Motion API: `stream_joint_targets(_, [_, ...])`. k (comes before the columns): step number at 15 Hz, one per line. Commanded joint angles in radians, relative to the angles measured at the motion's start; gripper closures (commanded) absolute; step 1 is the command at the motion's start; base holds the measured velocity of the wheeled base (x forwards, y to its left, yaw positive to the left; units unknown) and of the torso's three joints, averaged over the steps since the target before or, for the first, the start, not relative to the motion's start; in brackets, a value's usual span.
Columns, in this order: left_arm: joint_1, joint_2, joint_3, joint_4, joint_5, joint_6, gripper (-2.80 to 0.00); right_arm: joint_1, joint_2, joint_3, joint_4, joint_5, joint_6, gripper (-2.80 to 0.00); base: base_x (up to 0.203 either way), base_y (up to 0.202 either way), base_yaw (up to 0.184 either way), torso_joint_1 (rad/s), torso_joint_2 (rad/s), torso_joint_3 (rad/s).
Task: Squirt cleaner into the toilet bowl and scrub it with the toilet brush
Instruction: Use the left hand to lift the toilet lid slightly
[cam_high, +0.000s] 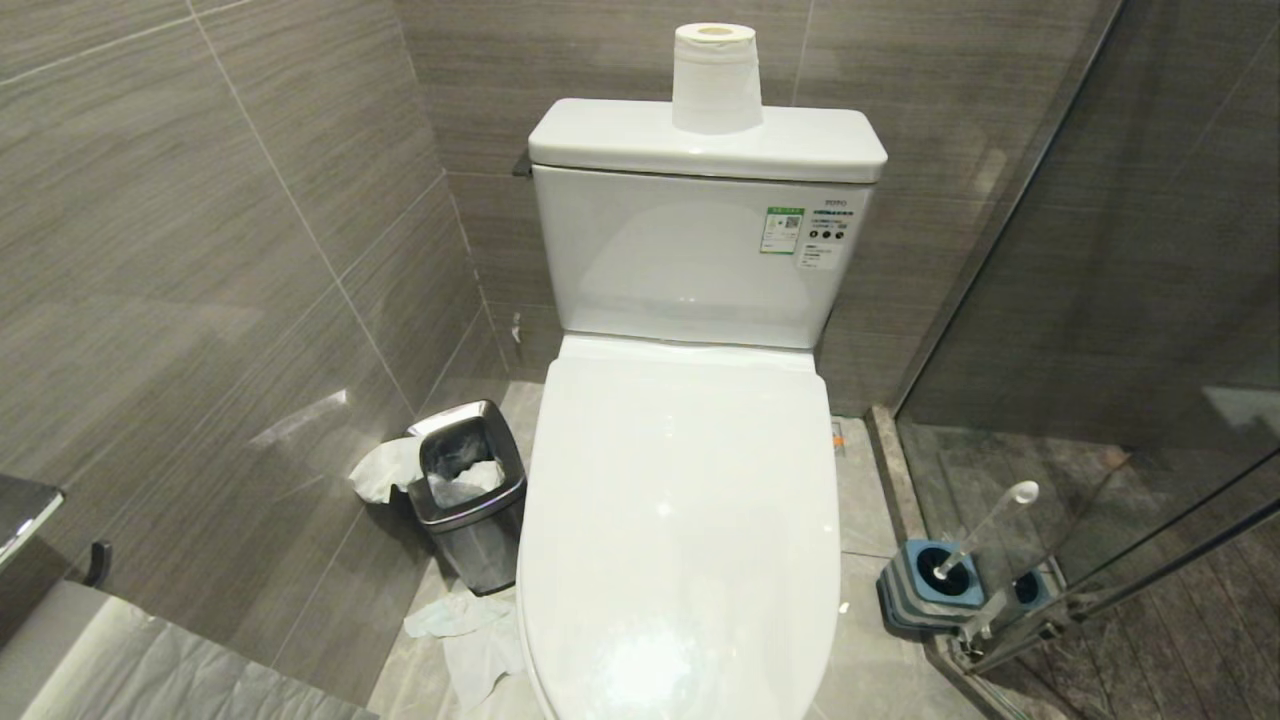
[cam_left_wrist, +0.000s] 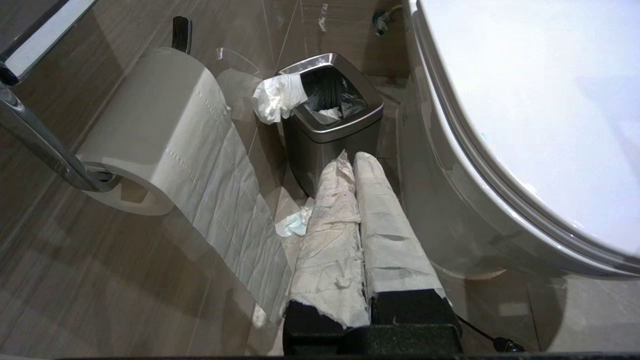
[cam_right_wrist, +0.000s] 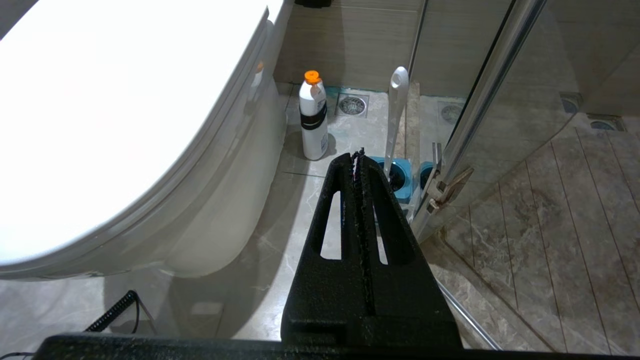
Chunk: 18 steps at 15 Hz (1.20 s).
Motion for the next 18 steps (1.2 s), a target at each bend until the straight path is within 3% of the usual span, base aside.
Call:
stream_joint_targets(1, [0.000, 0.001, 0.003, 0.000, 0.000, 0.000, 0.00, 0.000, 0.000, 0.000, 0.000, 0.001, -0.002, 0.00, 0.000, 0.000, 0.000, 0.000, 0.00, 0.000])
stream_joint_targets(18, [0.000, 0.002, 0.002, 0.000, 0.000, -0.005, 0.00, 0.000, 0.000, -0.002, 0.002, 0.000, -0.002, 0.00, 0.000, 0.000, 0.000, 0.000, 0.00, 0.000])
